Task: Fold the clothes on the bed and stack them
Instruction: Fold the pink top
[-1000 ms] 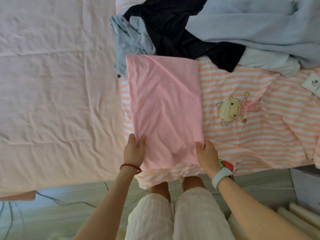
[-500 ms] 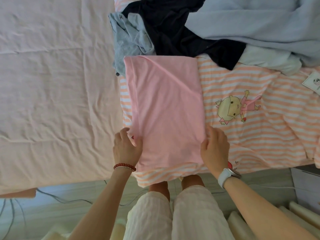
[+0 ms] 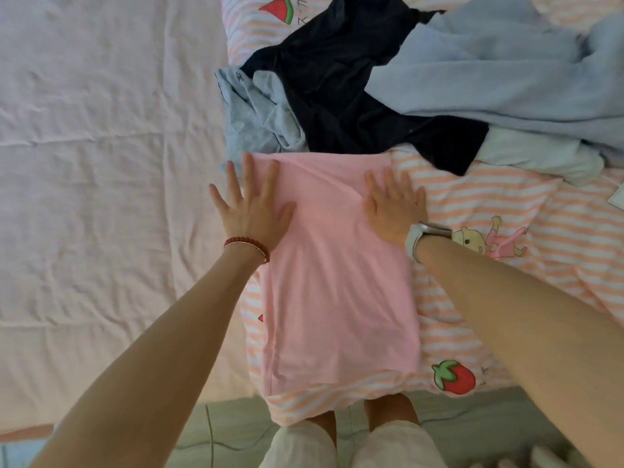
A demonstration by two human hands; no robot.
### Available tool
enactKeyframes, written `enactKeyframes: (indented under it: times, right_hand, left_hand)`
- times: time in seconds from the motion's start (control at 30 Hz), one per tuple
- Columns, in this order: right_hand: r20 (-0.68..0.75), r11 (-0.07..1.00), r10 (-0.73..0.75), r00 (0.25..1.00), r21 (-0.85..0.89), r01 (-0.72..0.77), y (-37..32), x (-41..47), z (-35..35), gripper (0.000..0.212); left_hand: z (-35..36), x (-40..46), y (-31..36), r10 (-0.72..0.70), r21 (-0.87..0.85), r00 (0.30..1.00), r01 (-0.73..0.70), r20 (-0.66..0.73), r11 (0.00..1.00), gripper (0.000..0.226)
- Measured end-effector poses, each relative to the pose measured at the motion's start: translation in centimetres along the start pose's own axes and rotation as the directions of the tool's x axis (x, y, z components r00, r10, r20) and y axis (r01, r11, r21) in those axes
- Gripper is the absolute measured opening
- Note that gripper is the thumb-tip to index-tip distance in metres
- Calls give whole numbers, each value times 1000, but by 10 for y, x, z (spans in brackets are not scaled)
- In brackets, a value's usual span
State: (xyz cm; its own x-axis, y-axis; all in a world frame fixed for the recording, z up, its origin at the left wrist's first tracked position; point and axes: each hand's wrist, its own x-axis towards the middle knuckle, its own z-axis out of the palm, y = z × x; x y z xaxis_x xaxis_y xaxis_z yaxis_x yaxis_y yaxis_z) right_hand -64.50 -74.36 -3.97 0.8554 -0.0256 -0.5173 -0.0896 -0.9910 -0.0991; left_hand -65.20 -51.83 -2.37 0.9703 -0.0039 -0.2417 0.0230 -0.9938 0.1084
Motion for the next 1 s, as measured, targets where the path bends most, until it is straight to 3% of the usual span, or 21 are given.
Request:
enactKeyframes:
  times: [0.1,0.2,0.27,0.33,0.53,0.6,0.67,0.73,0.8,0.9,1.0]
  right_hand:
    - [-133,991,51,990,129,-34,16,21,-21,50]
    - [-179,960,-56,982,260,102,18,36,-37,49]
    - [-154,962,-68,986,252,106,15,48,-42,42]
    - [-140,971,-50,989,225,81,13,58,-46,31]
    - [-150,994,19,988,113,-2,16,64,-61,21]
    - [-131,989,17,991,145,2,15,66,-61,20]
    - [-66,956,6,998,294,14,13,69,-60,20]
    - [-3,893,-4,1000,450,5,12,71,-61,24]
    - [58,866,-33,998,500,-1,14,70,-68,36]
    - [152,878,-122,981,477,36,20,69,-76,36]
    - [156,884,-190,969,457,100,25,62,-83,29]
  left_hand:
    - [-15,10,-8,-119,-397,982,52,-145,916,65]
    - [-30,21,-2,-366,-730,926,187,-93,658,53]
    - [-33,28,2,-463,-782,886,267,-31,563,35]
    - [-33,32,2,-493,-772,870,289,-35,566,23]
    - [-34,38,-20,-531,-872,847,277,23,404,20]
    - [-31,43,-22,-507,-836,862,294,23,463,20]
    - [-32,49,-19,-449,-779,893,263,-26,569,23]
    - [-39,55,-16,-328,-723,940,164,-92,671,23]
    - [-45,61,-13,-137,-611,984,39,-115,791,26]
    - [-53,70,-9,96,-480,991,-41,90,876,28]
    - [-57,79,-4,205,-274,925,-117,320,955,43]
